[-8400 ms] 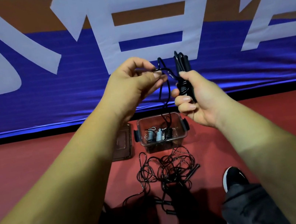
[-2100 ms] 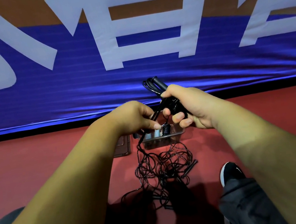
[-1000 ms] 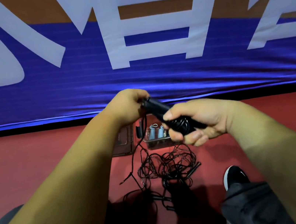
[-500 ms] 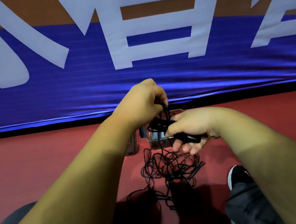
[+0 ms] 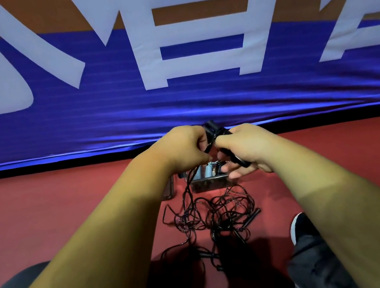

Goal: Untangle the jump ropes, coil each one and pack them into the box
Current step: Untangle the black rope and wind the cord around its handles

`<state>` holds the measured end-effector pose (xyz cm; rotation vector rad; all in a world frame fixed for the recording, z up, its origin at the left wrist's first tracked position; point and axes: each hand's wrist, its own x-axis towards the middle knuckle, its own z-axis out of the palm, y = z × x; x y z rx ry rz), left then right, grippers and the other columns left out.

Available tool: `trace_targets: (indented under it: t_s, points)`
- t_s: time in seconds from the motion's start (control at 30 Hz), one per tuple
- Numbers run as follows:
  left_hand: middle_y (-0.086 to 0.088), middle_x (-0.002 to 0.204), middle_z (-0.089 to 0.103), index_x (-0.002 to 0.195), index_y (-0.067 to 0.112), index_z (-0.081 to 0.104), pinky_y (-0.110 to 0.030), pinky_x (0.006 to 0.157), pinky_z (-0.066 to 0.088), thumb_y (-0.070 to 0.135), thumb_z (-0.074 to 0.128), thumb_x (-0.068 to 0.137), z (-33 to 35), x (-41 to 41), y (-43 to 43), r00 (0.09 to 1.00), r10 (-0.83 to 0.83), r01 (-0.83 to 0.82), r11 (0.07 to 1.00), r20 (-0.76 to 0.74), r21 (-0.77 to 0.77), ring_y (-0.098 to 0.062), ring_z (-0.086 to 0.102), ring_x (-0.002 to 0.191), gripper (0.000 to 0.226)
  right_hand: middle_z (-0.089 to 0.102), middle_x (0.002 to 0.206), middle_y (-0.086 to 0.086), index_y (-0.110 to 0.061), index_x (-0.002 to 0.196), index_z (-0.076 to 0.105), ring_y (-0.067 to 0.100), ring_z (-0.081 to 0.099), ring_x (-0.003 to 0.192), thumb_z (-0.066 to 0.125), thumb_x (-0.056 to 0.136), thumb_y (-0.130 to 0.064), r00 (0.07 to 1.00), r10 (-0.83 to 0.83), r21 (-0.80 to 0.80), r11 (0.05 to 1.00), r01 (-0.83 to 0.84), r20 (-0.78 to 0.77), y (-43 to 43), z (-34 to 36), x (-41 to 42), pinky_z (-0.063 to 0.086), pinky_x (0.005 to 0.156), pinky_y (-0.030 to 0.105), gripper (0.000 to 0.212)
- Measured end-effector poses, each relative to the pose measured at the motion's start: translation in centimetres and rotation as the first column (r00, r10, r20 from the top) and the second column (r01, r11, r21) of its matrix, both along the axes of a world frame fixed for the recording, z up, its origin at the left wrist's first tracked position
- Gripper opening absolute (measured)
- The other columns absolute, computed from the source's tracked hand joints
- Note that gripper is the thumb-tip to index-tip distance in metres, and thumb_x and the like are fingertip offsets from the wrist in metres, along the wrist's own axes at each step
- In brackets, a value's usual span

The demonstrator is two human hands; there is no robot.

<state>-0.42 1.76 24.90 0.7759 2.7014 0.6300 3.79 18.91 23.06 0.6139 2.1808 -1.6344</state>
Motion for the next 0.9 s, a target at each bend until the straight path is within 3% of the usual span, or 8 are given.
trace_targets:
  t_s: [0.13,0.27,0.37,0.43,0.5,0.6,0.7,0.9]
  points:
    - [0.0,0.073,0.063,0.08,0.016,0.057,-0.032,0.062,0.046,0.022,0.073,0.084,0.27,0.15,0.04,0.996,0.091,-0.091,0.994,0.006,0.063,-0.021,0.057,0.07,0.017,0.076,0.097,0.009,-0.013,0.112,0.065,0.022,0.075,0.063,0.069,0.097,-0.028,0.996,-0.07,-0.079,0.995,0.066,-0.048,0.02,0.2,-0.2,0.064,0.059,0.039,0.022]
    - [-0.011,0.08,0.072,0.076,0.016,0.054,-0.043,0.069,0.06,0.022,0.071,0.083,0.6,0.14,0.0,0.98,0.197,-0.198,0.972,0.024,0.128,-0.029,0.072,0.077,0.02,0.073,0.097,0.007,-0.013,0.113,0.067,0.019,0.073,0.065,0.074,0.096,-0.035,0.996,-0.059,-0.13,0.99,0.049,-0.072,-0.03,0.34,-0.3,0.063,0.061,0.038,0.028]
    - [-0.004,0.077,0.066,0.078,0.017,0.054,-0.034,0.061,0.05,0.023,0.071,0.083,0.58,-0.22,-0.04,0.962,0.264,-0.255,0.96,-0.067,0.117,-0.025,0.066,0.076,0.018,0.073,0.097,0.006,-0.015,0.112,0.067,0.017,0.069,0.063,0.07,0.098,-0.035,0.993,-0.05,-0.135,0.99,0.036,-0.107,-0.18,0.54,-0.34,0.062,0.062,0.037,0.025]
    - [0.001,0.077,0.067,0.088,0.02,0.055,-0.029,0.057,0.044,0.023,0.071,0.085,0.54,-0.36,-0.04,0.958,0.281,-0.272,0.95,-0.047,0.154,-0.018,0.066,0.07,0.017,0.074,0.097,0.007,-0.015,0.112,0.066,0.018,0.067,0.062,0.067,0.098,-0.031,0.99,-0.058,-0.117,0.992,0.043,-0.129,-0.24,0.55,-0.35,0.06,0.059,0.036,0.022]
    - [0.006,0.077,0.071,0.104,0.024,0.057,-0.027,0.059,0.046,0.025,0.076,0.089,0.56,-0.38,-0.08,0.974,0.217,-0.224,0.956,0.057,0.19,-0.009,0.067,0.064,0.024,0.074,0.095,0.006,-0.014,0.11,0.066,0.019,0.065,0.059,0.064,0.097,-0.028,0.986,-0.084,-0.095,0.993,0.07,-0.147,-0.18,0.53,-0.42,0.057,0.055,0.033,0.019]
    - [0.005,0.094,0.076,0.118,0.021,0.064,-0.026,0.075,0.055,0.012,0.077,0.091,0.69,-0.38,-0.37,0.978,0.02,-0.056,0.984,0.21,0.166,-0.01,0.068,0.079,0.032,0.074,0.089,0.004,-0.016,0.101,0.065,0.018,0.062,0.054,0.061,0.094,-0.028,0.974,-0.156,-0.076,0.986,0.146,-0.164,0.11,0.64,-0.55,0.053,0.051,0.029,0.014]
    - [0.002,0.101,0.077,0.115,0.015,0.069,-0.016,0.075,0.055,-0.009,0.07,0.087,0.42,-0.31,-0.62,0.963,-0.047,0.007,0.989,0.267,0.149,-0.004,0.067,0.081,0.037,0.073,0.084,0.004,-0.015,0.096,0.065,0.017,0.058,0.05,0.061,0.092,-0.027,0.969,-0.173,-0.055,0.985,0.166,-0.177,0.39,0.67,-0.57,0.048,0.05,0.027,0.014]
    - [0.006,0.087,0.075,0.09,0.022,0.074,-0.03,0.078,0.06,-0.001,0.073,0.083,-0.01,-0.56,-0.55,0.996,0.07,-0.07,0.997,0.062,0.013,-0.014,0.071,0.082,0.024,0.07,0.077,0.004,-0.014,0.094,0.065,0.017,0.053,0.045,0.061,0.093,-0.032,0.976,-0.122,-0.027,0.993,0.119,-0.179,-0.03,0.71,-0.42,0.042,0.048,0.026,0.018]
